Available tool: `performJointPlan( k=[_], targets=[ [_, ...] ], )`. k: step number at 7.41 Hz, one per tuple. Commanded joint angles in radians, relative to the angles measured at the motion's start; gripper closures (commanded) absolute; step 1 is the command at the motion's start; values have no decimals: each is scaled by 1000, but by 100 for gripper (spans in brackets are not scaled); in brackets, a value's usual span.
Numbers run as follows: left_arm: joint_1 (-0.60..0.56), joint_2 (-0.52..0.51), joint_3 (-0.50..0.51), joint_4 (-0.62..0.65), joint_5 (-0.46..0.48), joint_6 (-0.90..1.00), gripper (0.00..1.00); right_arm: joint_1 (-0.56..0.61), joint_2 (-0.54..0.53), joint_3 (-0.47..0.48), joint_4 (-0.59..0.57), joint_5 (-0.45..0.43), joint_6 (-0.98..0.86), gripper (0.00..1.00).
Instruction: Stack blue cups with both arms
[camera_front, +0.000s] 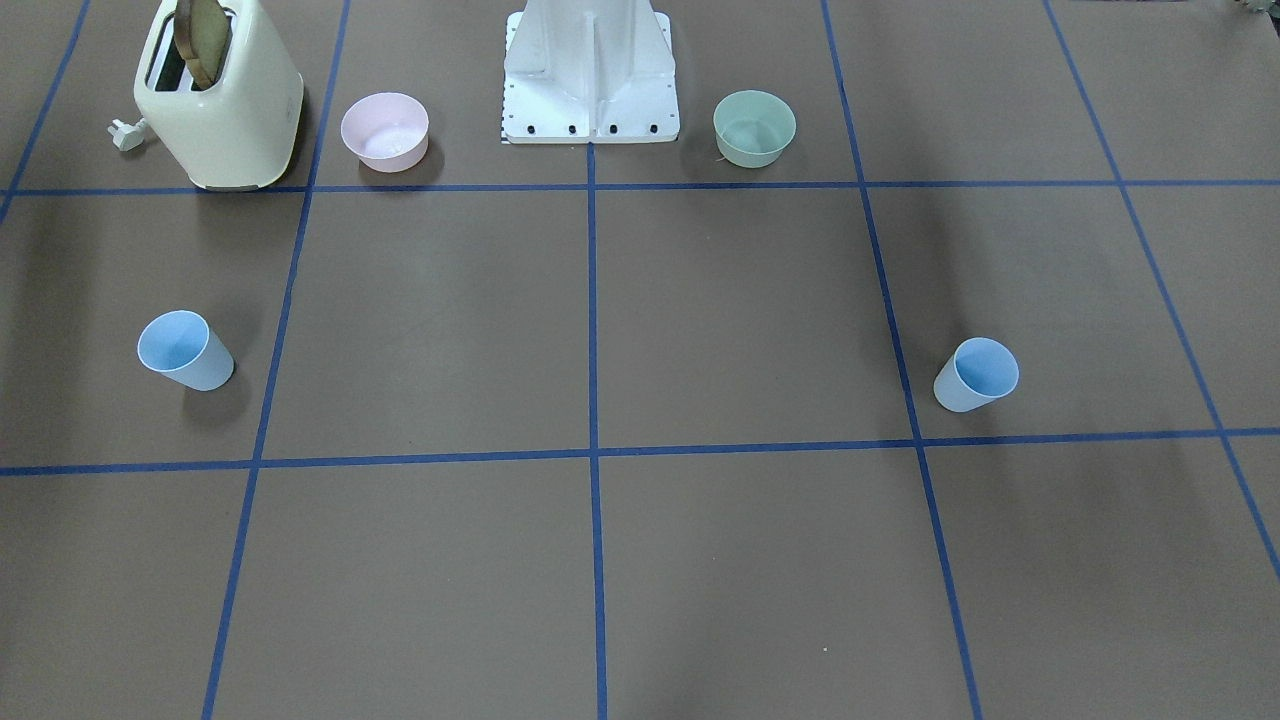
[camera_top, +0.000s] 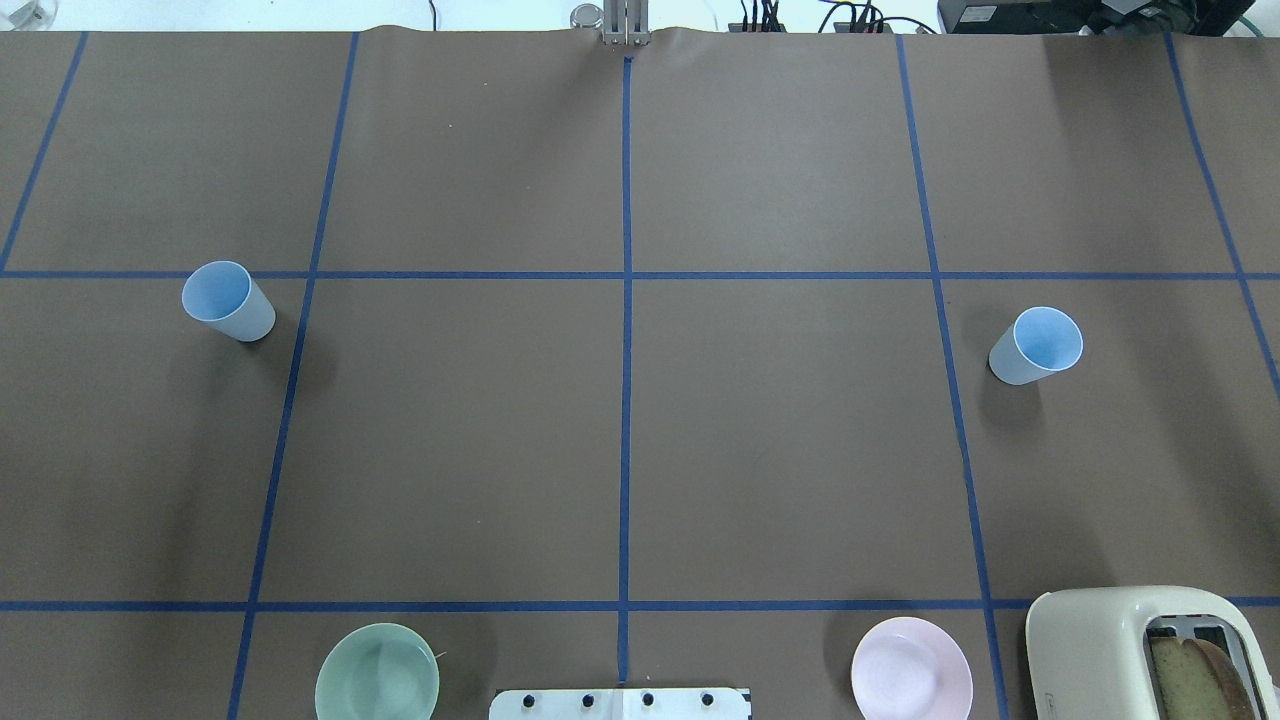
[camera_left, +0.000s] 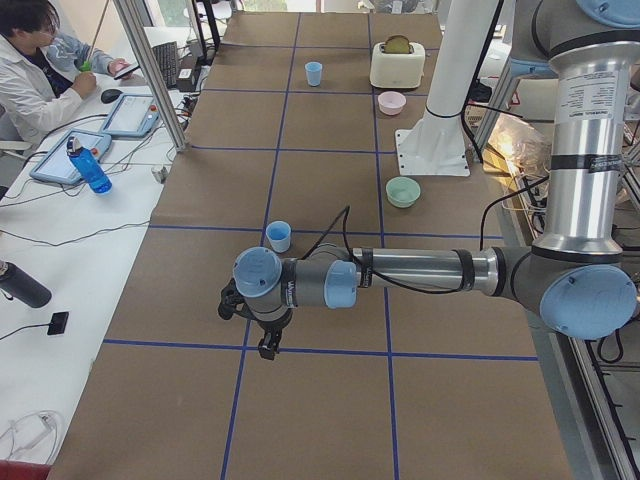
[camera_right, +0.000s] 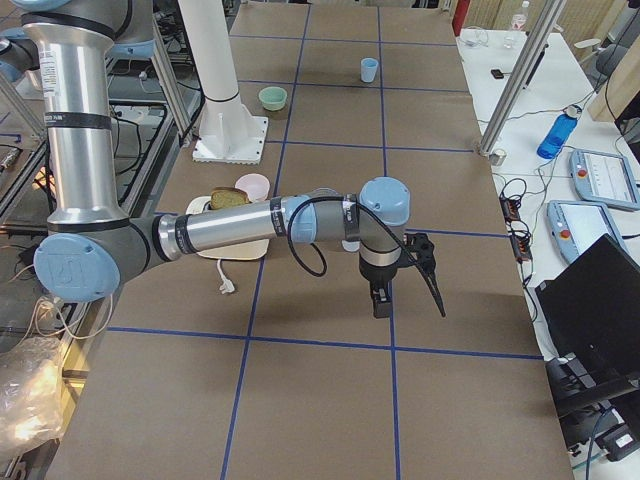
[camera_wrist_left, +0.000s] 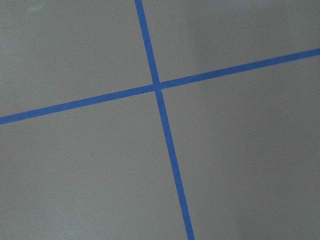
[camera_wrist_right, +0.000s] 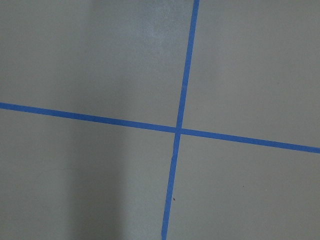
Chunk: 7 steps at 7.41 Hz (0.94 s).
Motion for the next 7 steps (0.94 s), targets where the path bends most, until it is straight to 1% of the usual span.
performJointPlan(
  k=[1,2,3,4,5,6,7],
  targets=[
    [0,-3,-10,3,0,-11,0,-2,-6,2,2,11,-15,0],
    [5,-18,-21,5,0,-65,0,-2,-5,5,2,14,-14,0],
    [26,-41,-65,5,-6,-183,0,-2,-5,5,3,10,-14,0],
    [103,-52,-127,0,-9,-301,0,-2,-5,5,14,-2,-19,0],
    [173,-87,-168,-15,-11,-425,0,-2,-26,11,111,-40,-57,0],
    [216,-131,-187,-23,-11,-524,0,-6,-35,5,126,-41,-57,0],
    [260,-182,-179,-28,-9,-587,0,-9,-37,3,126,-32,-56,0]
  ],
)
